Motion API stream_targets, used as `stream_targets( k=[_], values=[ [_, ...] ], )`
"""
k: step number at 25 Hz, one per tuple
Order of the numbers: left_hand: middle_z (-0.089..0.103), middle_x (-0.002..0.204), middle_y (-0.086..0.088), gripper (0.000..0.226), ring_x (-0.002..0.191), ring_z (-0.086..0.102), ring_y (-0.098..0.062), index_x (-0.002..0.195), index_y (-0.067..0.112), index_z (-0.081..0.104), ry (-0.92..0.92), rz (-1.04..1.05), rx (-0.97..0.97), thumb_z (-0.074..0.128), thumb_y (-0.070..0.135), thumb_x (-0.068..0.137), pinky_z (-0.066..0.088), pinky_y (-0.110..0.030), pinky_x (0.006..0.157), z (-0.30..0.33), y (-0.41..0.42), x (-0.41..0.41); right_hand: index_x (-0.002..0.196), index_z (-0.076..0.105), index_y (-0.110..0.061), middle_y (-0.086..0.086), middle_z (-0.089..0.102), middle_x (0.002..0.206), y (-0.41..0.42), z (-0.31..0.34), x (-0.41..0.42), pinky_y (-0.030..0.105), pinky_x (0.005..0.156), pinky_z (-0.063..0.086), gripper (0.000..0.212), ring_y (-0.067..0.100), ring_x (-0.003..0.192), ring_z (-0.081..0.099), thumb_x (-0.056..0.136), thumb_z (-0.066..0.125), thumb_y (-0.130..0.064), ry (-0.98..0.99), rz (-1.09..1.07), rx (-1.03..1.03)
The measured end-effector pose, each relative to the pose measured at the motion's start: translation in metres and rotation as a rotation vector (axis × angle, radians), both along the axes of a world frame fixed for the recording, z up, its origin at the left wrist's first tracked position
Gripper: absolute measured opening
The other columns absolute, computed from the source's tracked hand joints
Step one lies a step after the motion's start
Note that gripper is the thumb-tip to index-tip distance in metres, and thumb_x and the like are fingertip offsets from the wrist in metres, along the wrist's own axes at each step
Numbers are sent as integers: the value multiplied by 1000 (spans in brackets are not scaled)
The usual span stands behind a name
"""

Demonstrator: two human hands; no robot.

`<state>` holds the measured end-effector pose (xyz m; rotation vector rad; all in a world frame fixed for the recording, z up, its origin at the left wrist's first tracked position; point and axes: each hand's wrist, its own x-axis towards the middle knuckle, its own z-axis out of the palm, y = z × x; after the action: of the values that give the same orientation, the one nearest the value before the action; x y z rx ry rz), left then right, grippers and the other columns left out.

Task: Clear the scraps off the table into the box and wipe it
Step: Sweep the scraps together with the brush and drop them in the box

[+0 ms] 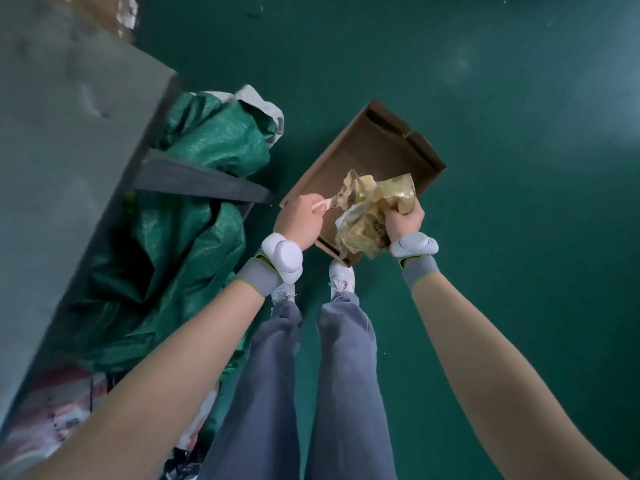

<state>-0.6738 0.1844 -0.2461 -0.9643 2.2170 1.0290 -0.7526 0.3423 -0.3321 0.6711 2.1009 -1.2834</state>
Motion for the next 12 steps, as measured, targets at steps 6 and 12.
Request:
stream_targets(
  k=[6, 12],
  values=[
    [64, 97, -13, 25, 81, 50, -26, 103, 9, 64, -32, 54, -3, 41, 17, 99, 35, -28, 68, -128, 5, -14, 101, 59, -15, 4, 63, 95, 4, -116, -12, 33, 85, 53, 24, 24, 88, 62, 79, 66, -9, -183, -145, -82],
    [65, 118, -16, 30, 106, 57, -35, 117, 6, 62, -2, 160, -134, 41, 18, 99, 45, -38, 86, -202, -2, -18, 126, 52, -17, 5, 61, 115, -6, -193, -22, 44, 103, 44, 44, 30, 106, 58, 83, 64, -23, -329, -213, -63]
  ],
)
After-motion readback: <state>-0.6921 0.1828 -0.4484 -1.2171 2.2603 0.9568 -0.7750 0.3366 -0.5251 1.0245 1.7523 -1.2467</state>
